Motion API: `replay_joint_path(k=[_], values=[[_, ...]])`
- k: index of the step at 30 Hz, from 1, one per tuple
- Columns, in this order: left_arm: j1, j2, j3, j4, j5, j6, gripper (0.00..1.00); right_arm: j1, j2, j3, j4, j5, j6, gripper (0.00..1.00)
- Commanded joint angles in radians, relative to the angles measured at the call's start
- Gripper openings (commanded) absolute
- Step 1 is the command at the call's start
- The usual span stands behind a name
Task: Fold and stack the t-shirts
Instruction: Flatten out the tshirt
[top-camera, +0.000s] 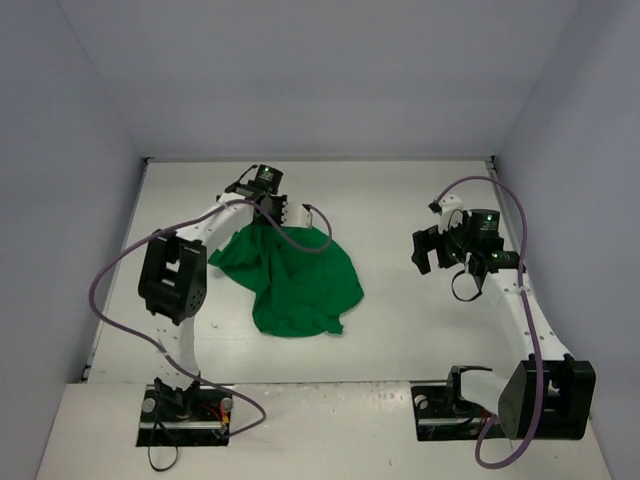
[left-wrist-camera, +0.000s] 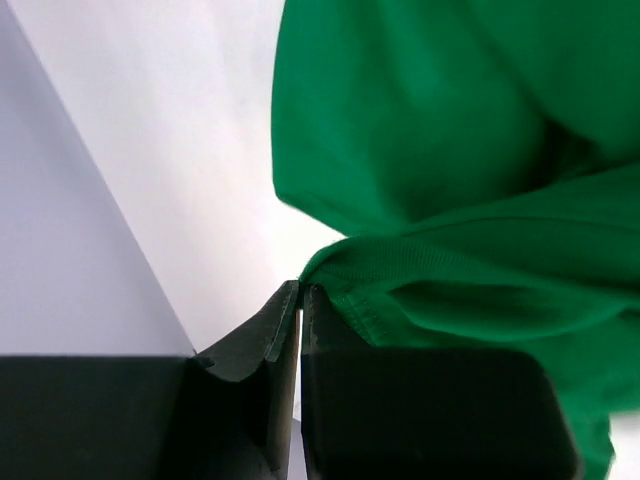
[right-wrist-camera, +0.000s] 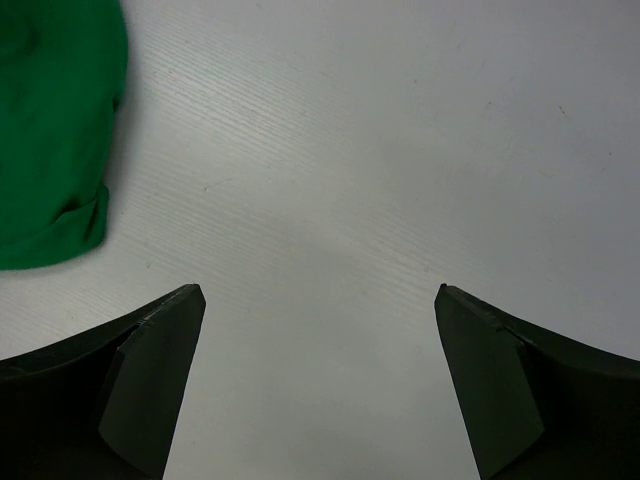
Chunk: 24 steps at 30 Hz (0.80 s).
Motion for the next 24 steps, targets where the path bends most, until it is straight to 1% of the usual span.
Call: replay_joint_path(k=[1, 3, 5, 6, 8, 9, 10, 11, 12, 13, 14, 16, 17, 18, 20, 21, 24], values=[[0.087, 0.0, 0.081, 0.322, -0.108, 0.069, 0.0, 0.009, -0.029, 0.013, 0.02, -0.03, -0.011, 0.99], [0.102, 0.022, 0.091, 0.401, -0.16, 0.048, 0.0, 0.009, -0.022, 0.015, 0.02, -0.04, -0.008, 0.98], [0.116, 0.03, 0.133, 0.397, -0.179, -0.014, 0.0, 0.009, -0.017, 0.02, 0.02, -0.049, -0.004, 0.98], [0.123, 0.028, 0.165, 0.354, -0.17, -0.058, 0.06, 0.009, -0.017, 0.02, 0.02, -0.053, -0.001, 0.98], [0.14, 0.01, 0.249, 0.238, -0.116, -0.175, 0.27, 0.009, -0.022, 0.02, 0.02, -0.066, 0.001, 0.98], [0.145, -0.02, 0.281, 0.205, -0.087, -0.231, 0.37, 0.009, -0.027, 0.019, 0.019, -0.077, 0.001, 0.98], [0.15, -0.077, 0.26, 0.173, -0.034, -0.248, 0.56, 0.009, -0.03, 0.019, 0.019, -0.082, 0.002, 0.98], [0.152, -0.116, 0.236, 0.154, 0.007, -0.273, 0.8, 0.009, -0.035, 0.017, 0.019, -0.088, 0.005, 0.98], [0.151, -0.164, 0.203, 0.129, 0.059, -0.289, 0.91, 0.009, -0.037, 0.014, 0.019, -0.094, 0.006, 0.98], [0.148, -0.221, 0.165, 0.095, 0.122, -0.297, 0.92, 0.009, -0.036, 0.013, 0.019, -0.099, 0.007, 0.98], [0.144, -0.291, 0.12, 0.085, 0.176, -0.338, 0.92, 0.009, -0.033, 0.011, 0.02, -0.104, 0.007, 0.98], [0.14, -0.366, 0.099, -0.067, 0.298, -0.362, 0.92, 0.009, -0.028, 0.009, 0.02, -0.111, 0.009, 0.98], [0.139, -0.396, 0.094, -0.184, 0.416, -0.326, 0.88, 0.009, -0.026, 0.008, 0.02, -0.12, 0.008, 0.98], [0.129, -0.422, 0.079, -0.262, 0.487, -0.305, 0.84, 0.009, -0.024, 0.007, 0.02, -0.128, 0.008, 0.98], [0.052, -0.479, -0.015, -0.354, 0.536, -0.278, 0.78, 0.01, -0.016, 0.007, 0.02, -0.139, 0.006, 0.98], [0.006, -0.498, -0.067, -0.377, 0.535, -0.265, 0.75, 0.01, -0.006, 0.009, 0.02, -0.141, 0.007, 0.98], [-0.111, -0.497, -0.162, -0.422, 0.54, -0.264, 0.7, 0.012, 0.02, 0.02, 0.02, -0.149, 0.013, 0.97]])
